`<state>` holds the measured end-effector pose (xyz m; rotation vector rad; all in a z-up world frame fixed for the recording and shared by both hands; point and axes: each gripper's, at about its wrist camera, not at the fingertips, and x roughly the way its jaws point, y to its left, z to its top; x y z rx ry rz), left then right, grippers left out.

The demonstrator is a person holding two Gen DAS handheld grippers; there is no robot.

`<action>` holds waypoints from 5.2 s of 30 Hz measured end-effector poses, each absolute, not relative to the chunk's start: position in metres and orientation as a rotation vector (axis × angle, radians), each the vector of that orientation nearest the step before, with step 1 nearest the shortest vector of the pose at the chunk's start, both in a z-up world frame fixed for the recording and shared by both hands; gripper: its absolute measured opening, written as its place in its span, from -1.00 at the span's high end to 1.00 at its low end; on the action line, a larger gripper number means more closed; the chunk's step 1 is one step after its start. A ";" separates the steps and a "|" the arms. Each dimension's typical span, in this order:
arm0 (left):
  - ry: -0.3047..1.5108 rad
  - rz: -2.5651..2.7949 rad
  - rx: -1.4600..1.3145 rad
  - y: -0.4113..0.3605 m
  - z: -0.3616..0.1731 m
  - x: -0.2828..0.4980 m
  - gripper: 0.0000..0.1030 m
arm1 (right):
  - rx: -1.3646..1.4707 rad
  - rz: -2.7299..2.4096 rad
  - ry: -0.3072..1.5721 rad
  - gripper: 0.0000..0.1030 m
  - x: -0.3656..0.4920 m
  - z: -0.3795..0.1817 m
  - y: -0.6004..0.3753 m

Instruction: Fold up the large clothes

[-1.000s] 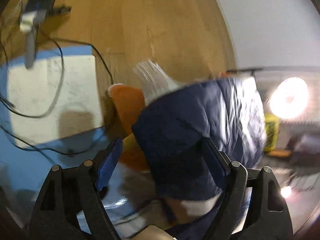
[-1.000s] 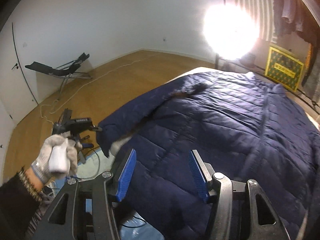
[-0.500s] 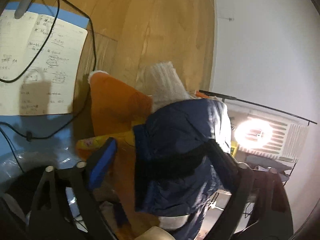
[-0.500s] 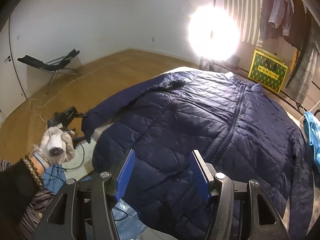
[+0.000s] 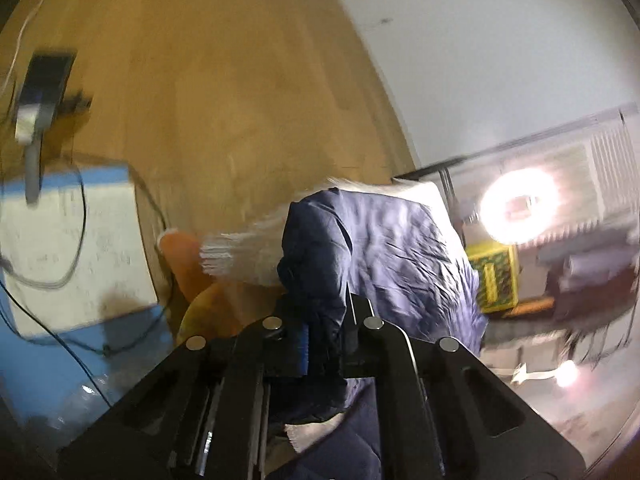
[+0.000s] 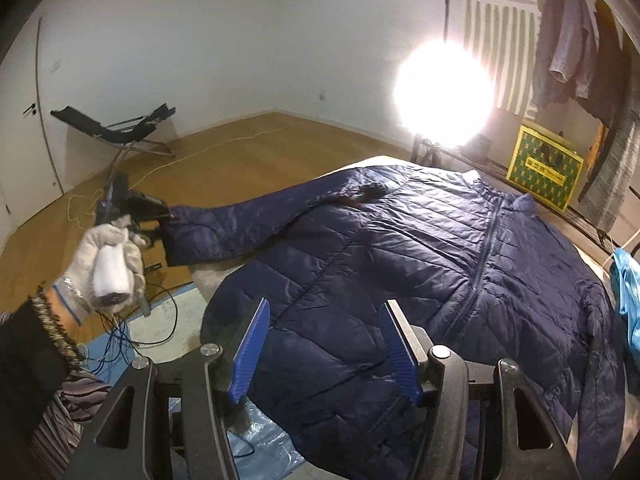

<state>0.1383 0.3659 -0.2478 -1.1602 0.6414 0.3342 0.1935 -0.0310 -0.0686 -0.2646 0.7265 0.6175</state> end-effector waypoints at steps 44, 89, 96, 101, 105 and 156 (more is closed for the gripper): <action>1.005 -0.297 -0.543 0.083 -0.136 0.281 0.05 | 0.134 0.477 0.910 -0.30 0.287 -0.103 -0.155; 0.877 0.026 -0.563 0.197 -0.118 0.338 0.04 | -0.047 0.403 0.945 0.93 0.453 -0.076 -0.110; 0.899 0.027 -0.501 0.173 -0.140 0.407 0.04 | 0.043 0.268 0.913 0.93 0.521 -0.070 -0.191; 0.939 -0.006 -0.463 0.146 -0.165 0.458 0.04 | 0.063 0.135 0.909 0.93 0.568 -0.090 -0.243; 0.941 -0.030 -0.386 0.119 -0.177 0.488 0.04 | 0.064 0.083 0.923 0.93 0.601 -0.106 -0.269; 0.908 0.291 -0.623 0.241 -0.255 0.207 0.34 | 0.111 0.117 0.964 0.37 0.321 -0.067 -0.334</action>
